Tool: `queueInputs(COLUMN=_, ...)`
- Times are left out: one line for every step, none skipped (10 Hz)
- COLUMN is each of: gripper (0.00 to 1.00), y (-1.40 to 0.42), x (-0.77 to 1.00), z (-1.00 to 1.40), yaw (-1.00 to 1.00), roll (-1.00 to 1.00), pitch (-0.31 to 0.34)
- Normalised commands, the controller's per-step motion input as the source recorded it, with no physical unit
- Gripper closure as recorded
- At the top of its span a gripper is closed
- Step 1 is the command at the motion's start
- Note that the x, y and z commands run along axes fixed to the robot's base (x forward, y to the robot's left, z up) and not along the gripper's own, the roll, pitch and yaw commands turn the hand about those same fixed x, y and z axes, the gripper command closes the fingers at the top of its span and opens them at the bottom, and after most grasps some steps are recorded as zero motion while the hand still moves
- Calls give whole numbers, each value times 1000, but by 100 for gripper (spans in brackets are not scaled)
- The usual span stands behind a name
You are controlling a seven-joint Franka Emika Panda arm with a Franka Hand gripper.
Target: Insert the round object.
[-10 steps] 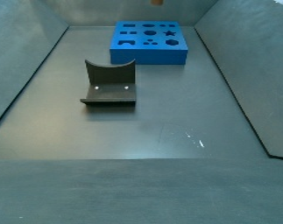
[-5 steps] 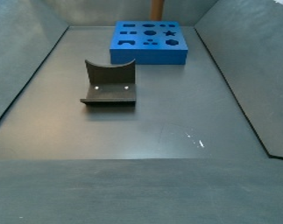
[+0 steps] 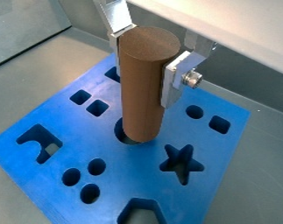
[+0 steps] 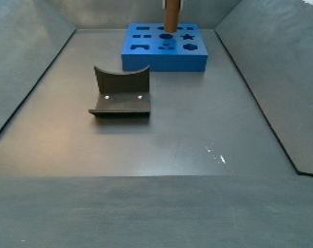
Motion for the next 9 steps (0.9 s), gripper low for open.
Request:
queueInputs(gripper=100, y=0, x=289, z=-329, yaw=-123, roll=0, pitch=51)
queueInputs(gripper=100, y=0, x=243, z=-374, yaw=-114, roll=0, pitch=31)
queueInputs(gripper=100, y=0, x=163, z=-394, yaw=-97, roll=0, pitch=27)
queueInputs(gripper=100, y=0, x=94, z=-394, yaw=-80, roll=16, pitch=20)
queueInputs(gripper=100, y=0, x=97, z=-414, yaw=-80, roll=0, pitch=7)
queueInputs(gripper=100, y=0, x=40, z=-489, yaw=-91, roll=11, pitch=0)
queueInputs(gripper=100, y=-14, x=0, z=-511, yaw=-89, roll=44, pitch=0)
queueInputs(gripper=100, y=-151, x=-111, z=-520, yaw=0, roll=174, pitch=-129)
queueInputs(gripper=100, y=-171, x=-80, z=-394, yaw=0, roll=190, pitch=-84)
